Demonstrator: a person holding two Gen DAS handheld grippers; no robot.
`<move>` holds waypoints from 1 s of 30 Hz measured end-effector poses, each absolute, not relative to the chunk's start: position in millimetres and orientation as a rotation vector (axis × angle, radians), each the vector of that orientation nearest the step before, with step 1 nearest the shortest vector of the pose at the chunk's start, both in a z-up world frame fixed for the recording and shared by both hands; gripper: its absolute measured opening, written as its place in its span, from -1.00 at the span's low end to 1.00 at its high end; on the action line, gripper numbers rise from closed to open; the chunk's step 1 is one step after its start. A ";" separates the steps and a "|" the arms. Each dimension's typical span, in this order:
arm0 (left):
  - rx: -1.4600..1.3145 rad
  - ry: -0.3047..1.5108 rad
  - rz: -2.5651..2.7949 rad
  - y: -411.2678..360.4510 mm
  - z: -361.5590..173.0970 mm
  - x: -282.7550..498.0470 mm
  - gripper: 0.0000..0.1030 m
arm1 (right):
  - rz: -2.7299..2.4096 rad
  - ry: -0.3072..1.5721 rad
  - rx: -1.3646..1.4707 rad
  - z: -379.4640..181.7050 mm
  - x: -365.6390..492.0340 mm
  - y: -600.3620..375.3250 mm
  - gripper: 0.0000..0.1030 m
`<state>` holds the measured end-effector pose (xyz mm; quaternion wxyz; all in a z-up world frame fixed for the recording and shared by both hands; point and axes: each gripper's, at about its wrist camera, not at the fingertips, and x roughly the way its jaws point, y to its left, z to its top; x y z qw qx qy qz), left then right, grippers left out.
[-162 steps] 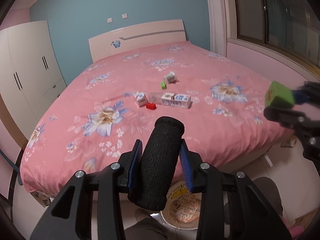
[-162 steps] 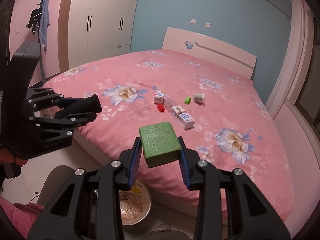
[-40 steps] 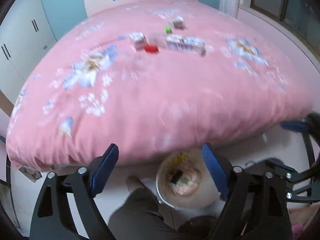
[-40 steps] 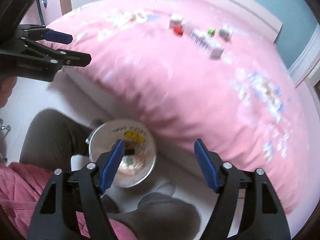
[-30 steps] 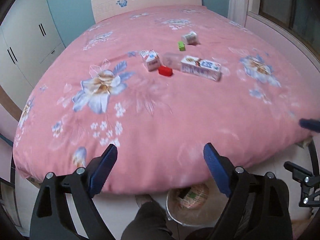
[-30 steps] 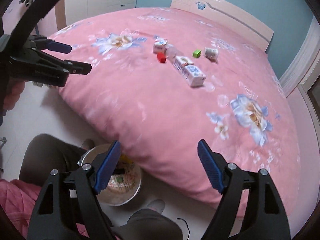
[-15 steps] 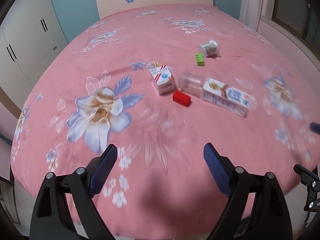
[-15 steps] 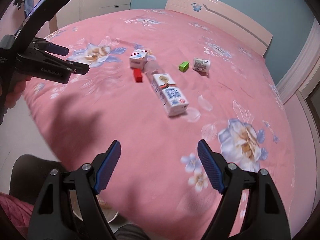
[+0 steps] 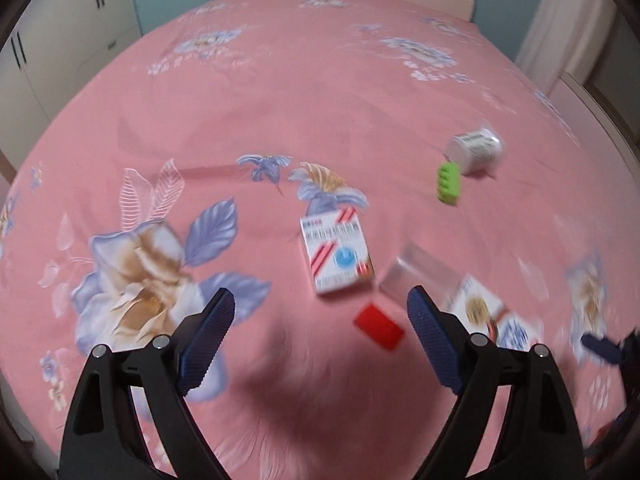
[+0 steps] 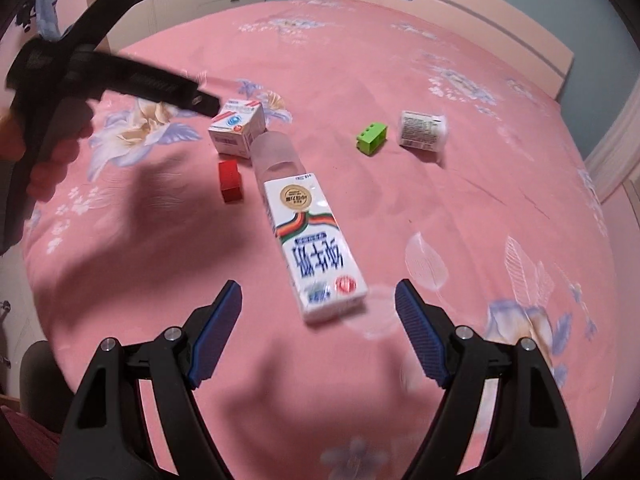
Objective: Collect trash
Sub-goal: 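Grasp the white medicine box with the left tool while the right tool grasps the milk carton, then carry the medicine box and milk carton with both tools over the trash bin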
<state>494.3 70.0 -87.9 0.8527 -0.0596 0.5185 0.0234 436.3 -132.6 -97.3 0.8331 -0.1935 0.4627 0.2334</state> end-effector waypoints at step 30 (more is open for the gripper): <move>-0.104 1.189 0.078 61.9 -145.8 521.7 -0.13 | 0.521 1.113 -0.363 -150.1 478.5 -122.6 -0.03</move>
